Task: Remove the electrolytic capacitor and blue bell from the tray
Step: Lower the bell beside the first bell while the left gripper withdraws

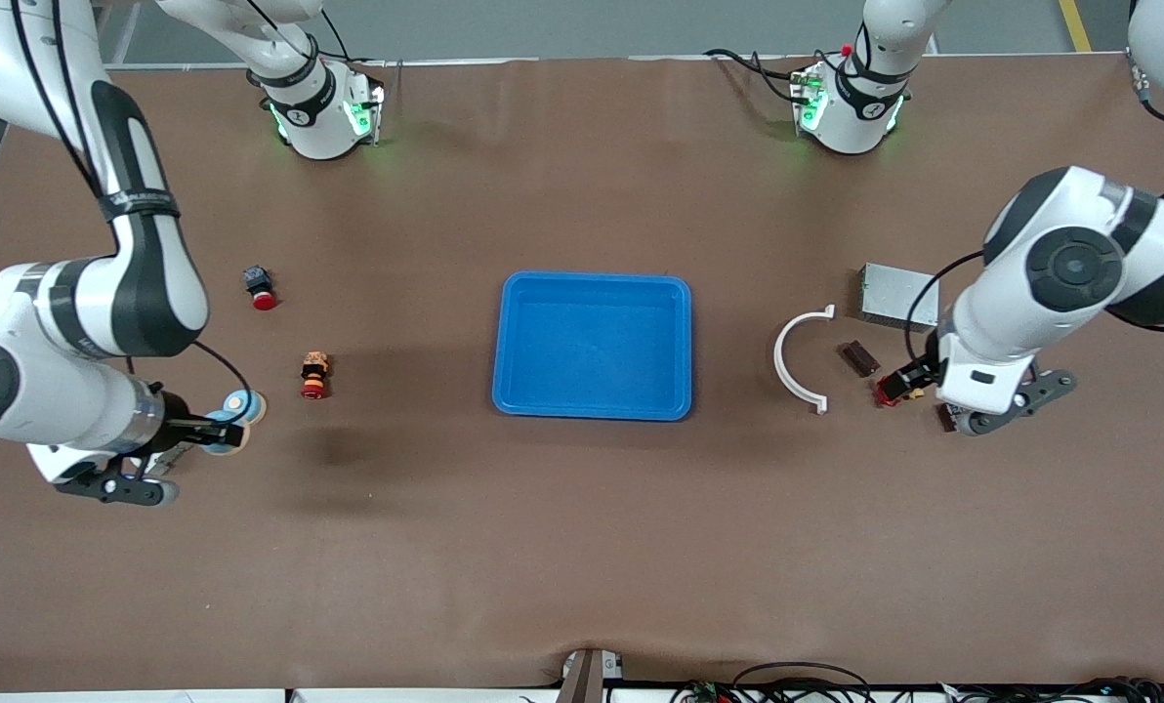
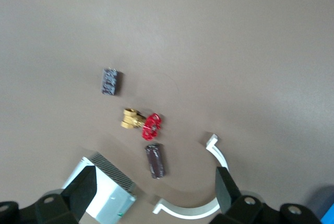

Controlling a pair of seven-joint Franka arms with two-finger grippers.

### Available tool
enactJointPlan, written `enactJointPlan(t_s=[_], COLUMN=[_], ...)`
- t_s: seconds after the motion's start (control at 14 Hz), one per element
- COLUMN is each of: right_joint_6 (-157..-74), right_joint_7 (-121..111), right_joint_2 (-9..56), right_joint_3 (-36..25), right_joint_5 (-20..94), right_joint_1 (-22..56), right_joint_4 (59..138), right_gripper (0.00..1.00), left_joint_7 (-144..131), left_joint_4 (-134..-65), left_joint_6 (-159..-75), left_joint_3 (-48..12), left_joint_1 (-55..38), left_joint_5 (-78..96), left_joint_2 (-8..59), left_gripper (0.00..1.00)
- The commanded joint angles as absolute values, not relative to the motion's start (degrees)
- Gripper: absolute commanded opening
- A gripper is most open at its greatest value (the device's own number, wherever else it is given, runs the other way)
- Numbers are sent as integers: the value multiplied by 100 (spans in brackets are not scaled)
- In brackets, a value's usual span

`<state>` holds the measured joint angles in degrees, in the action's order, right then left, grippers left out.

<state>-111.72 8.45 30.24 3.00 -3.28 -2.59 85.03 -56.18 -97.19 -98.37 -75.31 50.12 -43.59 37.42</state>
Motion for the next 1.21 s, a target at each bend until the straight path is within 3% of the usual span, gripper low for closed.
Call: enactJointPlan(t_s=[0.0,0.43,1.14], right_joint_6=[-11626,-12190,-12717], right_joint_7=[388,185,185], right_joint_2=[3339,3797,4166], right_joint_3=[413,422,439], right_joint_5=[-387,-273,-132], right_joint_1=[-570,-896,-1020], right_joint_4=[8490,8490,8508], right_gripper=[0,0,0], left_joint_7=[-4706,-4290,-4043], left_joint_4=[-9099,-8403,-8358], left_joint_6=[-9397,-9088,-9062], left_joint_3=[-7594,-7594,-7585], left_joint_1=[5019,4966,5036], left_joint_5=[-4254,-4254,-4105], left_joint_2=[3691,3691,3437], left_gripper=[100,100,100])
